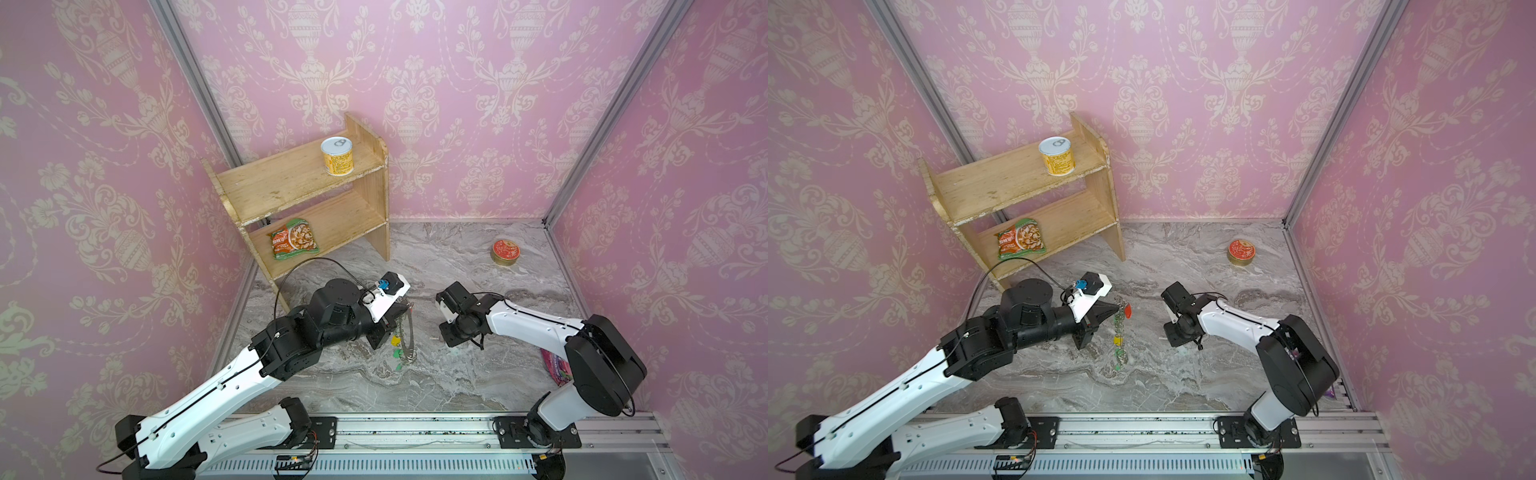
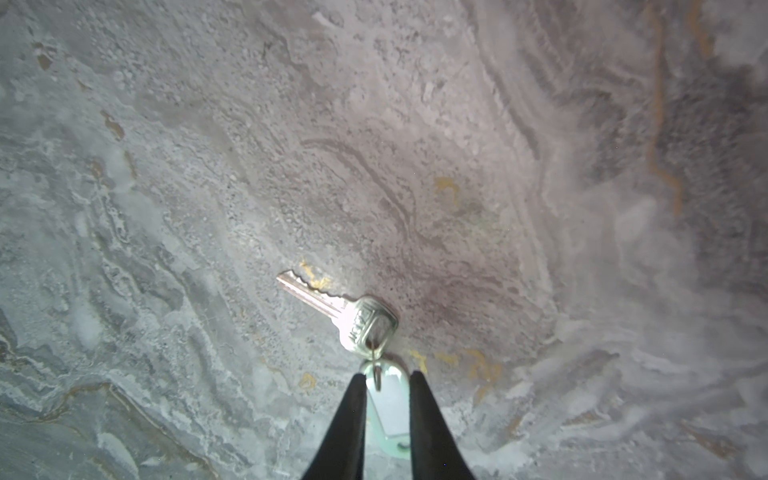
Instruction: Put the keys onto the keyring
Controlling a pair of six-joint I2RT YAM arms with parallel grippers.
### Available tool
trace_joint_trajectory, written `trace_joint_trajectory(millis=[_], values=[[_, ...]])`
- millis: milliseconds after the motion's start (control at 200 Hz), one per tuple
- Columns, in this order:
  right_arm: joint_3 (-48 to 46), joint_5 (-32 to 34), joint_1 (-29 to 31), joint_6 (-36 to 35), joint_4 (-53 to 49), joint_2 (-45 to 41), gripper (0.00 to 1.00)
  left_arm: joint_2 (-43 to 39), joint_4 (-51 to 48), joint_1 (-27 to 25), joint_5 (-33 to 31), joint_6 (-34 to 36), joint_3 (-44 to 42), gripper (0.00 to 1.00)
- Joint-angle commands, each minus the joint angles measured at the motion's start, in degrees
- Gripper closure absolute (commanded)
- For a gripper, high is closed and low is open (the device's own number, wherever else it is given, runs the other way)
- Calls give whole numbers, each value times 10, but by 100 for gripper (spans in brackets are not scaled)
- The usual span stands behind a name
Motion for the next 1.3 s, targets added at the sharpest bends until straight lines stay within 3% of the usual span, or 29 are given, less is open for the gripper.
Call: trace_joint_trajectory(millis=[0, 816, 986, 1291], values=[[-13, -4, 2, 12, -4, -8, 79, 0, 18, 3, 16, 4, 26, 100], [-14, -14, 3, -3, 28, 16, 84, 4, 14, 1, 15, 2, 32, 100], [-17, -7, 2, -3, 26, 12, 100, 3, 12, 1, 16, 1, 33, 100], [-2, -29, 3, -33, -25, -76, 100, 8, 4, 0, 15, 11, 43, 100]])
